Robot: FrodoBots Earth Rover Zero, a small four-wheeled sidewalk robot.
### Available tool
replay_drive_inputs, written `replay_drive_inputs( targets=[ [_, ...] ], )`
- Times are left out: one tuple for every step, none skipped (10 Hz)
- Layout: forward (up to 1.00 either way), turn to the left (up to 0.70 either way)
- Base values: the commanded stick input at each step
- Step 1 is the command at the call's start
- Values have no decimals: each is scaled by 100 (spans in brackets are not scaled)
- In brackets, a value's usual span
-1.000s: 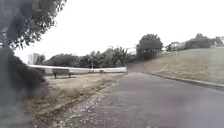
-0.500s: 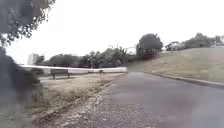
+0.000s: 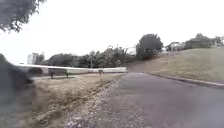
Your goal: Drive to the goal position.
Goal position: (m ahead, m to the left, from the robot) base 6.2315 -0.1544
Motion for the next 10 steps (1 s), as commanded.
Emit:
replay_drive_inputs(
  targets=[
    [45, 0],
    [45, 0],
    [45, 0],
    [45, 0],
    [45, 0],
    [45, 0],
    [45, 0],
    [45, 0],
    [45, 0],
    [45, 0]
  ],
)
